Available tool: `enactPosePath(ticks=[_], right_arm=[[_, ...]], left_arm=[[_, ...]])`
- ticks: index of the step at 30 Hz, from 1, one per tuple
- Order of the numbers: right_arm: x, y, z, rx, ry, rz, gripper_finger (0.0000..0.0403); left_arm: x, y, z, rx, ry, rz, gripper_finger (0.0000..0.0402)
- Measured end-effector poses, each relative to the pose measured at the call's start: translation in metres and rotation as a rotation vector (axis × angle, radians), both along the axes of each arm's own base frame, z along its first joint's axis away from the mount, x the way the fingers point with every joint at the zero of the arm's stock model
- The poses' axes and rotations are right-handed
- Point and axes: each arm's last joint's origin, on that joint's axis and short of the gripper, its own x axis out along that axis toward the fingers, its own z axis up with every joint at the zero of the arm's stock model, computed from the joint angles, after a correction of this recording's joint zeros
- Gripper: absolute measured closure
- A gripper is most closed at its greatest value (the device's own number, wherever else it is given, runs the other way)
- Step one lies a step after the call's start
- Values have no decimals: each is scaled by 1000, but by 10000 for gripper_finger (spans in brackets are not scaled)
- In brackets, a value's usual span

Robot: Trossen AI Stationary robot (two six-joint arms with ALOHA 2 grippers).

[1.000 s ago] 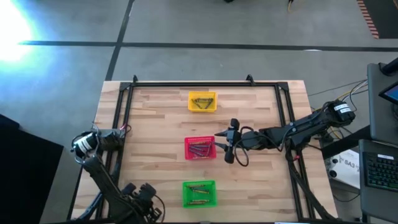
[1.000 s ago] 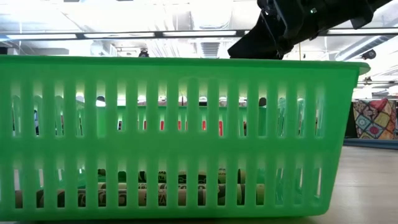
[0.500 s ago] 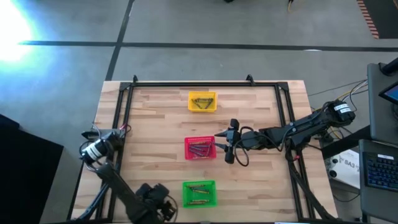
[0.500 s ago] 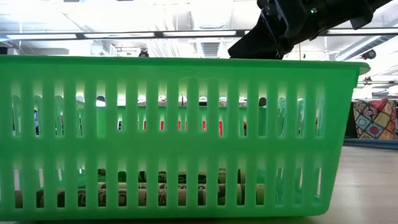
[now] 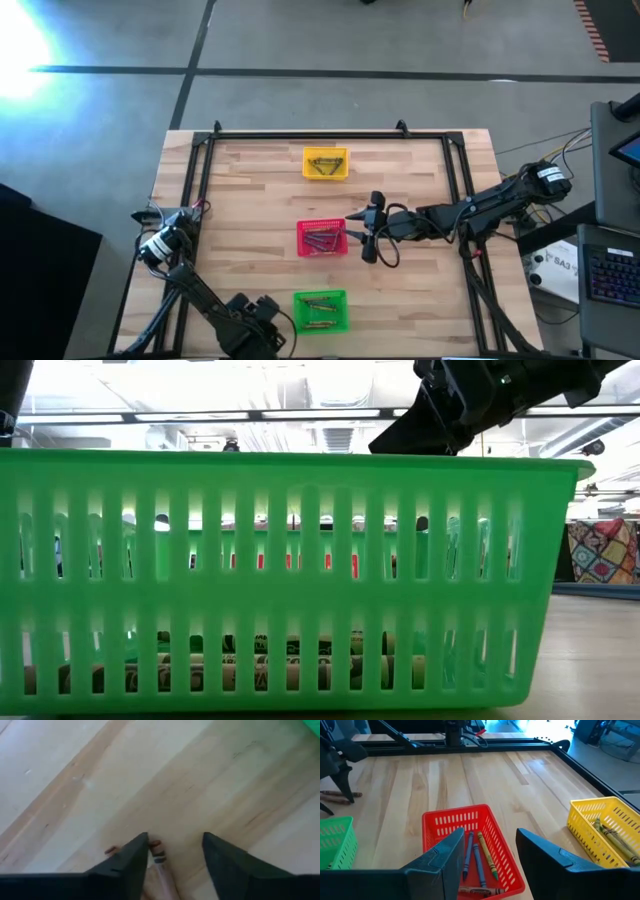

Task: Sort crayons
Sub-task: Put the brown crayon into the bottom green bin

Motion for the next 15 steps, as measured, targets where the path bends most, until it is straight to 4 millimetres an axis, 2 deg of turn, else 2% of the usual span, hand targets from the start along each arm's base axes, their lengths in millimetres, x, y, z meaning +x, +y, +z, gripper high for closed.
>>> enactPosePath(ticks=[9,11,15], right_arm=[[0,0,0,0,0,0,232],[0,0,0,0,0,-1,232],[0,0,0,0,1,0,232]], left_arm=[[-1,2,-1,35,-1,-12,379],[-1,3,-1,52,-3,-14,394],[-2,10,1,110,22,-12,391]])
